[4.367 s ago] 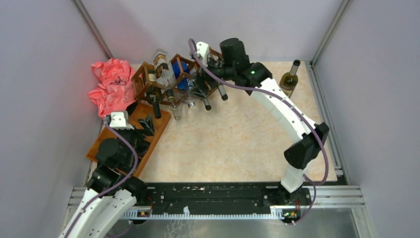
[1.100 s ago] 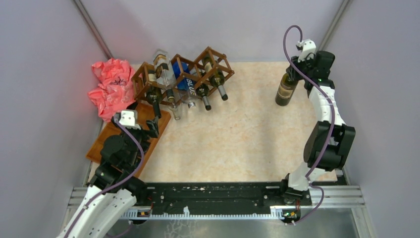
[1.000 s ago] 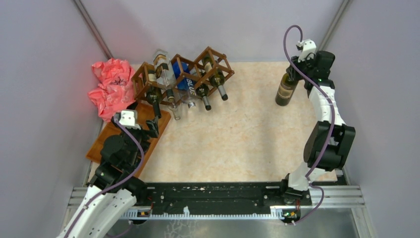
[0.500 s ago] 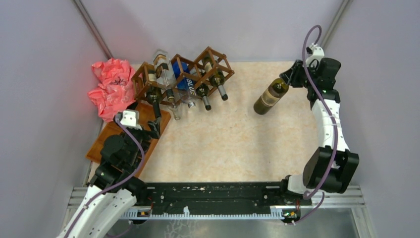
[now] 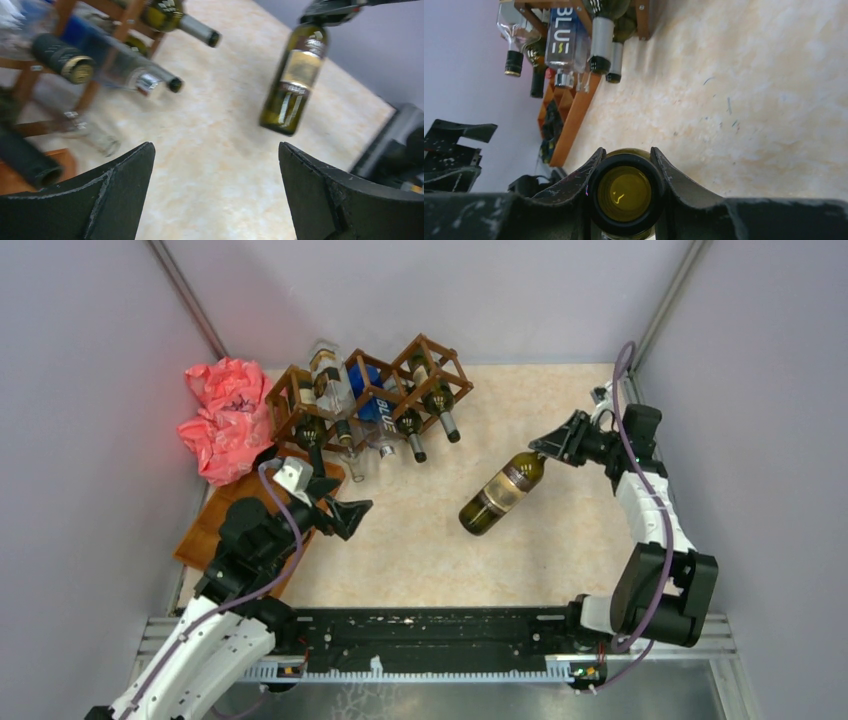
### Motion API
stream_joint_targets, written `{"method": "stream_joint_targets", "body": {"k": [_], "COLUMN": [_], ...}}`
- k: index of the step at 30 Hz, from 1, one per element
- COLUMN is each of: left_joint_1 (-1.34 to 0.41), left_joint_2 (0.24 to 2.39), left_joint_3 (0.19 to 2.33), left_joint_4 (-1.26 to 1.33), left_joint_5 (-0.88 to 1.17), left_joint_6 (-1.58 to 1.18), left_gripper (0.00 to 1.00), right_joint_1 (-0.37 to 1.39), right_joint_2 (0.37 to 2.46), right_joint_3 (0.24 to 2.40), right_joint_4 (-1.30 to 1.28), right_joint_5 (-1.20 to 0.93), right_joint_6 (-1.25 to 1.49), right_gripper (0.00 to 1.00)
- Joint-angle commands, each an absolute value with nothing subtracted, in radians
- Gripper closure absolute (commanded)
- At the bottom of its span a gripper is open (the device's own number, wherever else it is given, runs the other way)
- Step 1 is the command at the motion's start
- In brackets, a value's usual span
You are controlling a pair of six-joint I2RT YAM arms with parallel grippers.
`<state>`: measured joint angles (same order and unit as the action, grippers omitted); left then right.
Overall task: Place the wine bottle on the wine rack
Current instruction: Adjust the wine bottle at the center of the board.
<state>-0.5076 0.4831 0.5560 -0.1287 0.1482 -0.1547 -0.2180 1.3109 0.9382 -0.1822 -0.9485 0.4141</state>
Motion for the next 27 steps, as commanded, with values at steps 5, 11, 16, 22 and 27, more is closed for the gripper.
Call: {"method": "stream_joint_targets", "body": {"k": [5, 11, 16, 22, 27], "left_joint_1": [-0.518, -0.763, -1.038, -1.199, -1.2], "left_joint_2": [0.57, 0.628, 0.749, 1.061, 1.217], "left_joint_3": [0.494, 0.485, 0.552, 0.759, 0.818], "left_joint_4": [0.12, 0.168, 0.11, -0.105, -0.065], "left_joint_5": [0.556, 0.422, 0.174, -0.083, -0.124], "left_joint_6": [-0.421, -0.428, -0.302, -0.138, -0.122], "left_gripper": [0.01, 0.01, 0.01, 0.01, 0.01], "right_joint_1": [-0.221, -0.221, -0.221, -0.216, -0.195], "right_joint_2": [1.301, 1.333, 1.344, 1.385, 1.392], "right_joint_3": [0.835, 0.771, 0.751, 0.746, 0.742], "right_joint_4": [0.058, 0.132, 0.168, 0.189, 0.196], "right_joint_5": [-1.187, -1.219, -1.225, -1.231, -1.231], "right_joint_6": [0.594, 0.602, 0.606, 0.615, 0.62], "right_gripper": [1.0, 1.0, 1.0, 1.0, 1.0]}}
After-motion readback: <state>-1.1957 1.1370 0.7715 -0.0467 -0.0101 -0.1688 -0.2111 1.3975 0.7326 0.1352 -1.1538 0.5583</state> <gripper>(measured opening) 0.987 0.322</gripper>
